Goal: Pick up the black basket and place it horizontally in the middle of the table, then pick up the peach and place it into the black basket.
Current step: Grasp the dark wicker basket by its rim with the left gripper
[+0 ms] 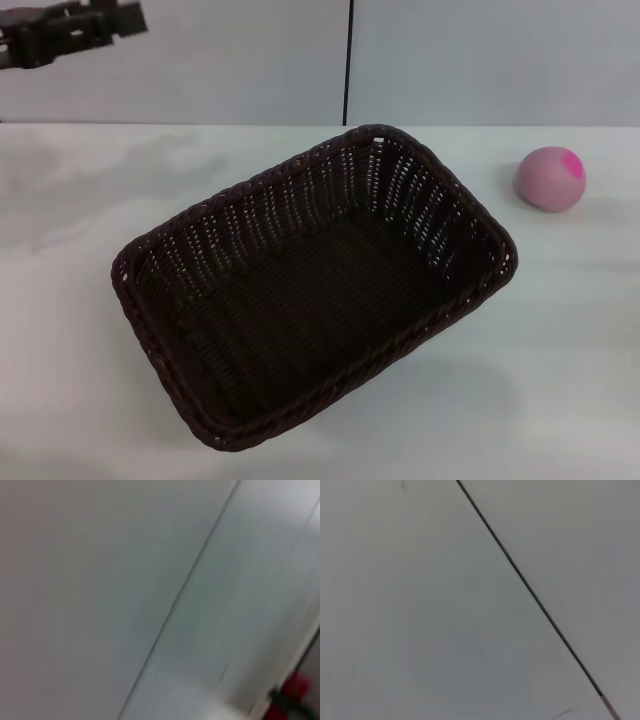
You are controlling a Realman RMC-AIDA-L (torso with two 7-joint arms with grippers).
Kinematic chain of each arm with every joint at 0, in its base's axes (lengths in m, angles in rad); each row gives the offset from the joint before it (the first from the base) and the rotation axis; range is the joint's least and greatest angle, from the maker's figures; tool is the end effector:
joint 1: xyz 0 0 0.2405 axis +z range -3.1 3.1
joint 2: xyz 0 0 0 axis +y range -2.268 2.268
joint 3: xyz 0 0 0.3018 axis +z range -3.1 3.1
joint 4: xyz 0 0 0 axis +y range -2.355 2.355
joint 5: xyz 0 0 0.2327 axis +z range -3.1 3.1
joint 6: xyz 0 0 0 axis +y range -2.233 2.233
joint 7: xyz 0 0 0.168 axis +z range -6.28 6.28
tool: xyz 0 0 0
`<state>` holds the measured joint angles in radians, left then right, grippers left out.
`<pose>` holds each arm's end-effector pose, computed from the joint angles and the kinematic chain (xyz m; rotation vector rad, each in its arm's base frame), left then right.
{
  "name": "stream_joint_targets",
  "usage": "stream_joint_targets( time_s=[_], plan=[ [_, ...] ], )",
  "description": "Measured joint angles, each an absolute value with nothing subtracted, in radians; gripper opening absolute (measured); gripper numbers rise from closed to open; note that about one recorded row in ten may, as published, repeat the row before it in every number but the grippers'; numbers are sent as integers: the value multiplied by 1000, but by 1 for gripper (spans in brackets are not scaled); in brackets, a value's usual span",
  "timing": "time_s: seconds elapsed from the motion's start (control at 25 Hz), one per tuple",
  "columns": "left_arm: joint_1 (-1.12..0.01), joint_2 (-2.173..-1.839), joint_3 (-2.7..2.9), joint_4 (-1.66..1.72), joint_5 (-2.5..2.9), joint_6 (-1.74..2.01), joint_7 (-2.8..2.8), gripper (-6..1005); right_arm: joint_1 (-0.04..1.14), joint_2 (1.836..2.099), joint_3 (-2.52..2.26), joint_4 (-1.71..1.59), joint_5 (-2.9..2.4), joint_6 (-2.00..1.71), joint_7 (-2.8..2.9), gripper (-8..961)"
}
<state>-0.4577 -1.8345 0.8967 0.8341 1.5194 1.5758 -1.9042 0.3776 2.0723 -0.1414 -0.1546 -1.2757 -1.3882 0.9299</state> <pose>-0.2784 0.4085 0.1033 -2.5091 -0.9094 -0.9784 0.4187 0.3477 0.0308 -1.3519 0.8577 1.1768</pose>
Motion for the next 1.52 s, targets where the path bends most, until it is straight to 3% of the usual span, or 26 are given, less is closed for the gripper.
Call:
stream_joint_targets(
  time_s=[0.12, 0.28, 0.44, 0.48, 0.52, 0.88, 1.52],
  plan=[
    [-508, -1835, 867, 976, 1722, 1591, -2024, 800, 383, 2072, -147, -154, -1276, -1387, 930, 518],
    [-595, -1863, 862, 1131, 1981, 1656, -2134, 800, 383, 2072, -147, -153, -1276, -1381, 932, 516],
    [-681, -1904, 868, 1209, 2187, 1725, -2184, 800, 380, 2072, -147, -152, -1275, -1380, 934, 514],
    [-725, -1932, 870, 1236, 2289, 1755, -2207, 800, 379, 2072, -145, -152, -1274, -1380, 935, 514],
    [-725, -1932, 870, 1236, 2289, 1755, -2207, 799, 379, 2072, -145, -152, -1274, -1380, 935, 513],
    [-850, -2054, 968, 1343, 2669, 1816, -2299, 799, 383, 2072, -139, -147, -1270, -1370, 935, 509],
    [-870, -2067, 1066, 1240, 2708, 1783, -2372, 800, 377, 2072, -134, -142, -1268, -1349, 934, 501]
  ],
)
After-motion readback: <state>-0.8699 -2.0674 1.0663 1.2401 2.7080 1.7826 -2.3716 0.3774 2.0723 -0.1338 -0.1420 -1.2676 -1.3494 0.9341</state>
